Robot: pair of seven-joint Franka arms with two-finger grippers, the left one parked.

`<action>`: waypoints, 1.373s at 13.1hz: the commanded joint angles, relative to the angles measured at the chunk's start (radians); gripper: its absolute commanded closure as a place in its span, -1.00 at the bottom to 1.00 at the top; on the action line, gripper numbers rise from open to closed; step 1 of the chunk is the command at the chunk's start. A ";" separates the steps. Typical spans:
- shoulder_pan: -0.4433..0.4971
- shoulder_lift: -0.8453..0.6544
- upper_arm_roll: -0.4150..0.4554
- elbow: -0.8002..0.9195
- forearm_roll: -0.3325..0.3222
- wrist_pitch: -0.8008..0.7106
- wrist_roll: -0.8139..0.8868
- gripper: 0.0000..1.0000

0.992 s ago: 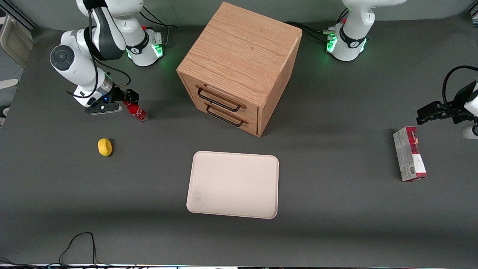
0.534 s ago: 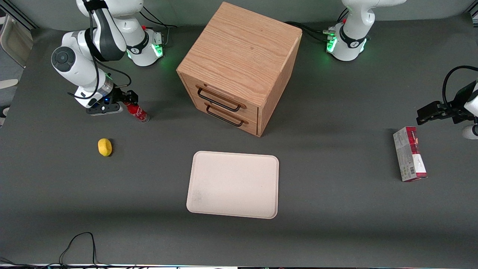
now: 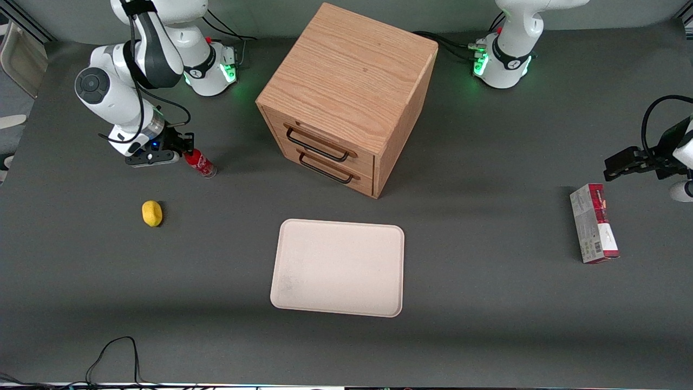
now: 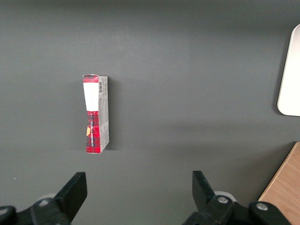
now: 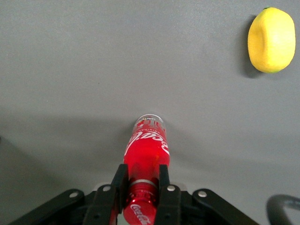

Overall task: Place coke bottle on tray
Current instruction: 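Lift the bottle and carry it toward the cream tray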

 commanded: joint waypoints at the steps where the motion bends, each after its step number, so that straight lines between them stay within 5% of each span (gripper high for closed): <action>1: 0.008 -0.020 -0.008 0.026 -0.014 0.005 0.011 1.00; 6: -0.004 0.042 -0.011 0.353 -0.013 -0.310 0.016 1.00; 12: -0.007 0.432 -0.017 1.131 -0.013 -0.861 0.027 1.00; 18: -0.006 0.601 -0.016 1.432 -0.010 -1.021 0.082 1.00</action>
